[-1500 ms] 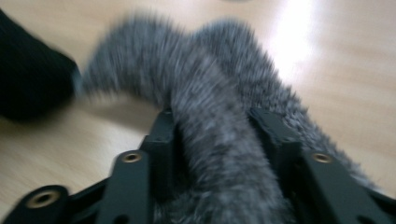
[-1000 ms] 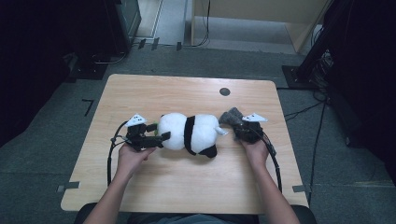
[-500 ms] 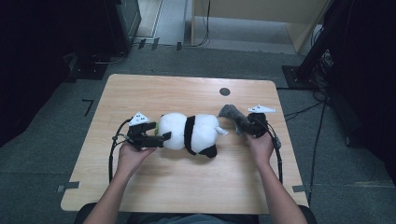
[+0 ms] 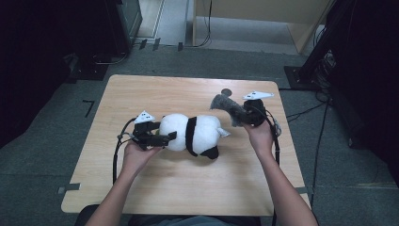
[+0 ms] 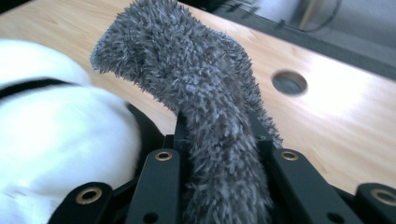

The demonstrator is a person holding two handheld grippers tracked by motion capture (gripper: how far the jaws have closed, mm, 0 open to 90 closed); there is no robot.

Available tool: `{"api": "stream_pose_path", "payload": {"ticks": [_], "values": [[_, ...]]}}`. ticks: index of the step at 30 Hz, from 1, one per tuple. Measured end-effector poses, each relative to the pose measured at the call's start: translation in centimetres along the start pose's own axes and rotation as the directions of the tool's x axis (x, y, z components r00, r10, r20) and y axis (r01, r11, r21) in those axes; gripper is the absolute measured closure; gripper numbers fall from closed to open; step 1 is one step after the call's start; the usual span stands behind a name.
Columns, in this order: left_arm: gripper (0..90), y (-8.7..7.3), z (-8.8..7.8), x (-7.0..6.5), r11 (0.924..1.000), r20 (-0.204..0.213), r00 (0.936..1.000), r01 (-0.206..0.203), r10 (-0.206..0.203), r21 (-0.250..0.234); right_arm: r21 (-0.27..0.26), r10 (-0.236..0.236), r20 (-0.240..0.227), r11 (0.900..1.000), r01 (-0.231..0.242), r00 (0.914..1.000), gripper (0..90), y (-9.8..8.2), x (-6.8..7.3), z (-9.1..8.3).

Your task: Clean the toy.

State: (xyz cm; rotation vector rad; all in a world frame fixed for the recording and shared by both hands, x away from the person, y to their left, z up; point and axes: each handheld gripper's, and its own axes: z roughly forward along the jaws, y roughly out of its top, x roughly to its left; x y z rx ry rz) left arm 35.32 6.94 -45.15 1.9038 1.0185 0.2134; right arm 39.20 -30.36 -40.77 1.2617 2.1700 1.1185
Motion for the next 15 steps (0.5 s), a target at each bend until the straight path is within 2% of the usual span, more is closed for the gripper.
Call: {"api": "stream_pose_path", "payload": {"ticks": [4, 8, 10, 15], "values": [[13.5, -0.5, 0.1, -0.1, 0.9996, -0.014, 0.9996, -0.023, 0.022, -0.018, -0.002, -0.028, -0.031, 1.0, 0.027, 0.9991, 73.2, 1.7, 1.2, 0.2], [15.6, -0.9, 0.1, 0.0, 0.9991, -0.014, 0.9997, -0.023, 0.022, -0.035, 0.008, -0.064, -0.061, 0.998, 0.065, 0.9961, 72.7, 3.1, 2.4, 0.7], [19.7, -0.9, 0.0, 0.0, 0.9989, -0.013, 0.9994, -0.032, 0.032, -0.034, 0.009, -0.086, -0.079, 0.996, 0.087, 0.9932, 72.5, 3.9, 3.3, 1.1], [23.0, -0.9, 0.0, -0.2, 0.9991, -0.015, 0.9994, -0.032, 0.032, -0.027, 0.022, -0.127, -0.115, 0.991, 0.13, 0.9853, 72.1, 5.7, 5.2, 2.1]]}}
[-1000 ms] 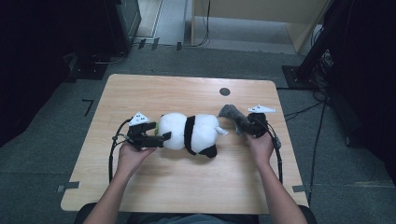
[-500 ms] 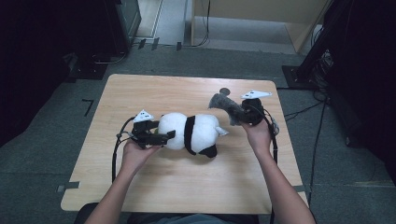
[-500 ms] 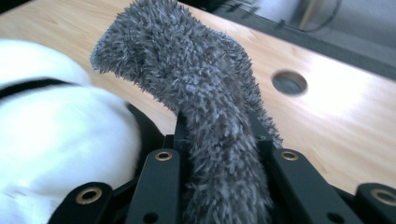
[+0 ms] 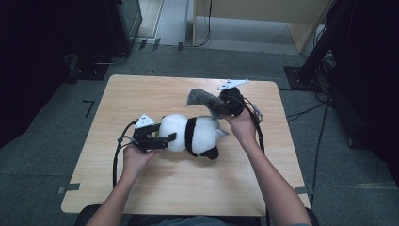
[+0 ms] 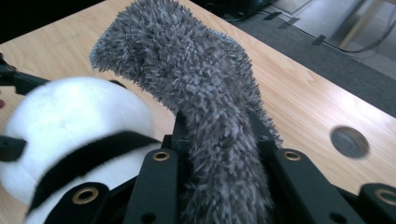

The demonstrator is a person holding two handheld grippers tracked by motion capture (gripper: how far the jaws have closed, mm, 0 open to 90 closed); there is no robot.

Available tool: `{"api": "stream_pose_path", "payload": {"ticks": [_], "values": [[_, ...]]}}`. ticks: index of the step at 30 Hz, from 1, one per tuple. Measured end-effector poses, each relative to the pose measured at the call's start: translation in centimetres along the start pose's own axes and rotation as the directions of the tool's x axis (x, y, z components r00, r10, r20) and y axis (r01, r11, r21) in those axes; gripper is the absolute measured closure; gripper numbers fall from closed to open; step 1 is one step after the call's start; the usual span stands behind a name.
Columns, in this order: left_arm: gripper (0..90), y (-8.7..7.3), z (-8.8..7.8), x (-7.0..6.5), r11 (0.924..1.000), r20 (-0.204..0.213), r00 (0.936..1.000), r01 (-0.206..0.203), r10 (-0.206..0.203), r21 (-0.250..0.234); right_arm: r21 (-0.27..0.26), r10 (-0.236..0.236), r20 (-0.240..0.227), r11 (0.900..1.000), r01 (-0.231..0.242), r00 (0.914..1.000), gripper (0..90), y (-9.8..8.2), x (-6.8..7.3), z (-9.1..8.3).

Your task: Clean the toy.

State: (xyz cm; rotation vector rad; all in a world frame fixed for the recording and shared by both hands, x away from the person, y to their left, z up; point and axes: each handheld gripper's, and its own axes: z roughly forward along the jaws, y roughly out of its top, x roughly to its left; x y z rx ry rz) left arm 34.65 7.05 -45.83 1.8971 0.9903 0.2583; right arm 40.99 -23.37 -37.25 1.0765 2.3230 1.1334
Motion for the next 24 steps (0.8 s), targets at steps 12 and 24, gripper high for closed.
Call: {"api": "stream_pose_path", "payload": {"ticks": [12, 24], "values": [[23.3, -0.1, -0.1, 0.1, 0.9999, 0.004, 0.9999, 0.012, -0.012, 0.001, 0.062, -0.044, -0.09, 0.997, 0.05, 0.9949, 70.6, 3.2, 2.7, 4.6], [23.5, -0.2, -0.1, -0.1, 0.9999, -0.004, 0.9999, 0.012, -0.012, -0.01, 0.161, -0.057, -0.161, 0.983, 0.084, 0.9852, 69.9, 3.7, 4.9, 8.3]]}}
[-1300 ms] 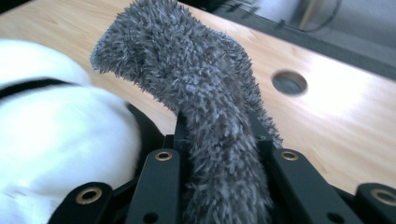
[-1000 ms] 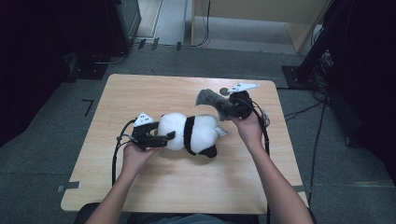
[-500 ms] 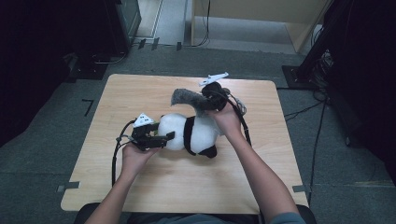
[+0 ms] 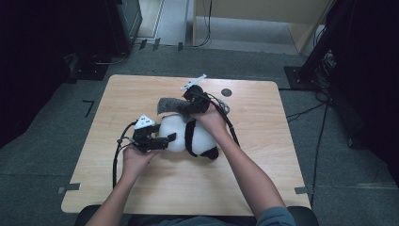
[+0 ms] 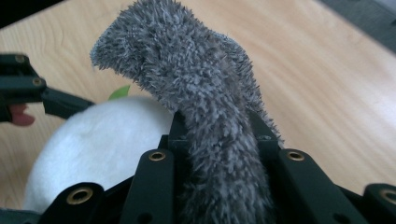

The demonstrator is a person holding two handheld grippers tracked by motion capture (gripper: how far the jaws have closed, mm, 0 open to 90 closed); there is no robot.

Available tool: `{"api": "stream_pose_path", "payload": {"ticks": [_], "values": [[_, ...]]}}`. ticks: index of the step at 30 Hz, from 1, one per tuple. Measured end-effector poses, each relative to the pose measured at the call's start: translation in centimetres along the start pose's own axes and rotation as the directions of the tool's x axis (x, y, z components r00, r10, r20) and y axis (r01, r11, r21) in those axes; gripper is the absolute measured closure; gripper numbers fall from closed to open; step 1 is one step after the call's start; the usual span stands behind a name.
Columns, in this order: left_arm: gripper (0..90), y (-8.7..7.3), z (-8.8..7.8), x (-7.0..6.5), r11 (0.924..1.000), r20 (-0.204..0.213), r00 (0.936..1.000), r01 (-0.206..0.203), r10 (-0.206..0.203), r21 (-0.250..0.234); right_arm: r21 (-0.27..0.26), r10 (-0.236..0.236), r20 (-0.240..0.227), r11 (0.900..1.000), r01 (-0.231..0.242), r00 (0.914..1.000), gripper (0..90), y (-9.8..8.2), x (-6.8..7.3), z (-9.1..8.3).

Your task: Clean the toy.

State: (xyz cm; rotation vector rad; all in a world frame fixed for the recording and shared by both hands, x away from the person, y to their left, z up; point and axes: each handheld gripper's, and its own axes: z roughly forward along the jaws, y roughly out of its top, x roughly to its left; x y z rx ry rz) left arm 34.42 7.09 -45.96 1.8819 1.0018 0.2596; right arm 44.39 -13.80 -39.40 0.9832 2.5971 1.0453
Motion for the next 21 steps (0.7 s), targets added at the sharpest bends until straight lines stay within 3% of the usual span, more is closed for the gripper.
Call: {"api": "stream_pose_path", "payload": {"ticks": [3, 6, 11, 21], "values": [[23.9, 0.0, 0.0, 0.1, 0.9999, -0.004, 1.0, 0.008, -0.008, 0.012, 0.047, -0.014, -0.017, 0.999, 0.015, 0.9998, 70.0, -0.2, 0.1, 0.9], [24.5, 0.0, 0.0, 0.0, 0.9998, -0.005, 0.9999, 0.014, -0.014, 0.016, 0.053, -0.001, -0.029, 0.999, 0.003, 0.9996, 69.8, -0.4, -0.3, 1.0], [24.9, 0.0, 0.1, 0.1, 0.9994, -0.006, 0.9997, 0.023, -0.023, 0.027, 0.082, -0.012, -0.006, 0.997, 0.013, 0.9999, 69.9, -0.8, -0.7, 1.1], [25.3, -0.2, 0.1, 0.2, 0.9991, 0.003, 0.9996, 0.028, -0.029, 0.031, 0.127, 0.018, 0.002, 0.992, -0.018, 0.9998, 71.4, -1.9, -2.6, 0.4]]}}
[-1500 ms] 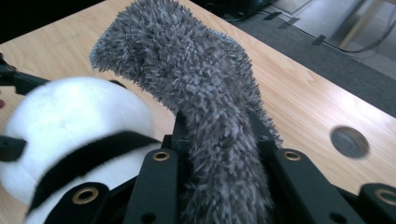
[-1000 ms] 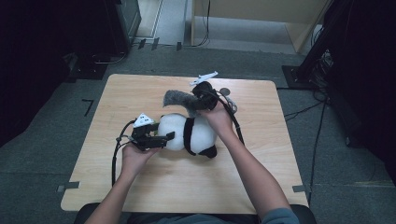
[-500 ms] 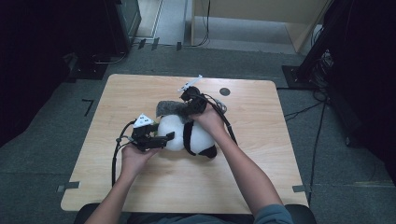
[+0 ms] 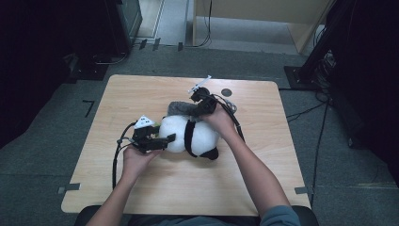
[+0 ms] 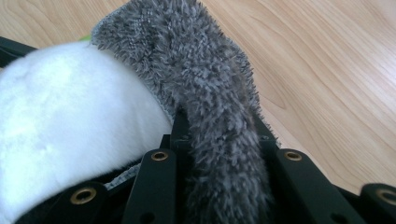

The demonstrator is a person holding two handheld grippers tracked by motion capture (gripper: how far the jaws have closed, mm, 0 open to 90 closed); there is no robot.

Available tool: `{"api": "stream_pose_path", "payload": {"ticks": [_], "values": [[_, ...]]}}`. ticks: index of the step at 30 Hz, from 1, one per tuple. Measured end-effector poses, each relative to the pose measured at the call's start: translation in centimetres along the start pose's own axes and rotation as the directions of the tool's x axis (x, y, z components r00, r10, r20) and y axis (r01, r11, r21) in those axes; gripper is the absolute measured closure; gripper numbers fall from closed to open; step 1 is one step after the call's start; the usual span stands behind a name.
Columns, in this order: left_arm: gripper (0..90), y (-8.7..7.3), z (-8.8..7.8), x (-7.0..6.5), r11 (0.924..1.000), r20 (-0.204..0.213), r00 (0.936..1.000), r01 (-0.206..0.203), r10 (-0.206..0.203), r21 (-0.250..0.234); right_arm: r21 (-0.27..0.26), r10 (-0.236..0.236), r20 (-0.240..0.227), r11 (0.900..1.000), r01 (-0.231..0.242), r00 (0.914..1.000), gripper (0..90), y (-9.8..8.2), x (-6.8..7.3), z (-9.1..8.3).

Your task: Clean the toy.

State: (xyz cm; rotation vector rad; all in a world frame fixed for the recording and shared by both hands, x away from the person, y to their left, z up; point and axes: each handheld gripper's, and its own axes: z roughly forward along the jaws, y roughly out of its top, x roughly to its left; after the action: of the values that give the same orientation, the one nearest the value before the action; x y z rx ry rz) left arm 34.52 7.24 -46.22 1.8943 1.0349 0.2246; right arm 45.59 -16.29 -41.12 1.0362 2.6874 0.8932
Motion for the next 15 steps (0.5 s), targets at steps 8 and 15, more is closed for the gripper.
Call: {"api": "stream_pose_path", "payload": {"ticks": [8, 15], "values": [[25.2, -0.2, 0.0, 0.0, 1.0, 0.002, 1.0, 0.0, 0.0, -0.009, -0.013, 0.04, 0.006, 0.999, -0.04, 0.9992, 71.0, -1.4, -1.7, -1.4], [24.9, -0.3, -0.1, 0.2, 0.9998, 0.012, 0.9999, 0.003, -0.003, -0.018, -0.028, 0.079, 0.02, 0.997, -0.079, 0.9966, 70.8, -3.1, -3.5, -2.8]]}}
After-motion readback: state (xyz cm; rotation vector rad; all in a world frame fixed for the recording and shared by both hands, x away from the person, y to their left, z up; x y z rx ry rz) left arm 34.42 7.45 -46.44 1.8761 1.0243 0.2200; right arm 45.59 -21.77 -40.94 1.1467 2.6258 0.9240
